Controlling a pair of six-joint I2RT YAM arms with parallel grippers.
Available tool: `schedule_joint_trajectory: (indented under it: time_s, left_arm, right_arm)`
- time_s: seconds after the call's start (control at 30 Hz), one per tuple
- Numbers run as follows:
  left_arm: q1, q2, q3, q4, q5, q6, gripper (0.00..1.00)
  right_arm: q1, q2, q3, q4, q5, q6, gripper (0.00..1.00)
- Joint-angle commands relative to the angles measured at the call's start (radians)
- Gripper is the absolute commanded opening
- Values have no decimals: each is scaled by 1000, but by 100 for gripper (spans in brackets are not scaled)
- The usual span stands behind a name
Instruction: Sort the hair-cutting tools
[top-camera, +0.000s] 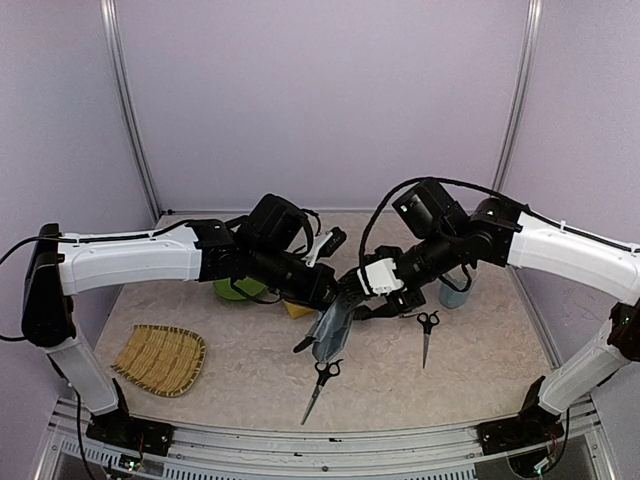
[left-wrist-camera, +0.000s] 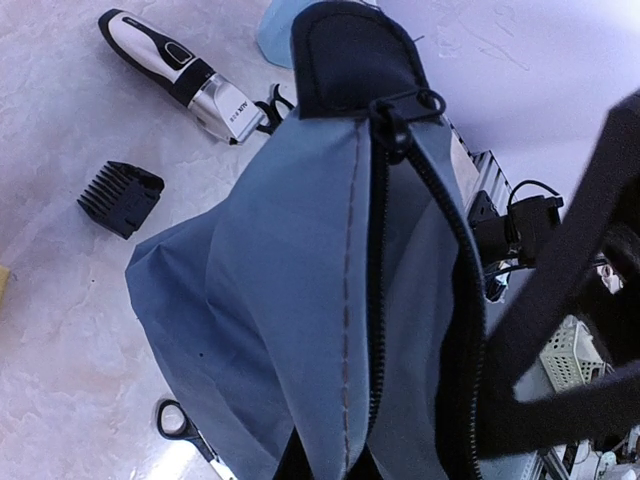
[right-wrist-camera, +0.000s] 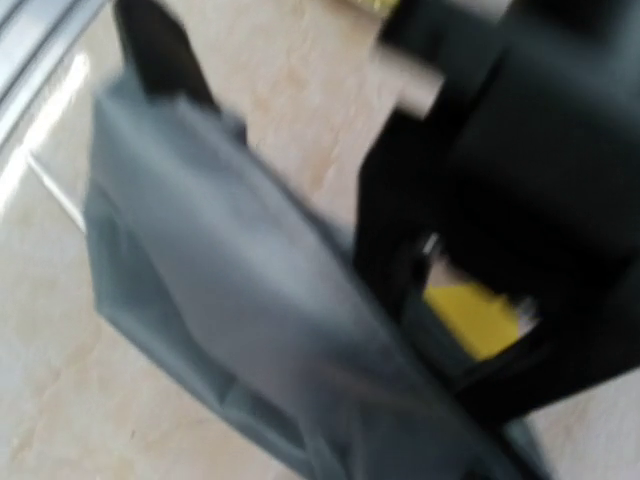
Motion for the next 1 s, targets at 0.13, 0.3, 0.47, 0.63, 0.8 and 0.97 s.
schedule_joint_trajectory:
  time_s: [0.13,0.3,0.47,0.63,0.8,0.97]
  left_arm:
    - [-17,33,38,-4,70,17,0]
    - [-19,51,32,-3,84,10,0]
    - [-20,60,38,0,103,11,0]
    - [-22,61,49,4,115,14,0]
    - [-19,49,47,-6,106,17,0]
    - [-5,42,61,-47,33,26,7]
  right_arm:
    - [11,-11,-45,55,58,-3,55]
    - [11,-30,-34,59,53,10,55]
    - [12,-45,-42,56,63,10,58]
    - [11,-32,-90,83,73,8,60]
    - [12,-17,-83,53,49,11,44]
    - [14,-24,-69,11,43,14,7]
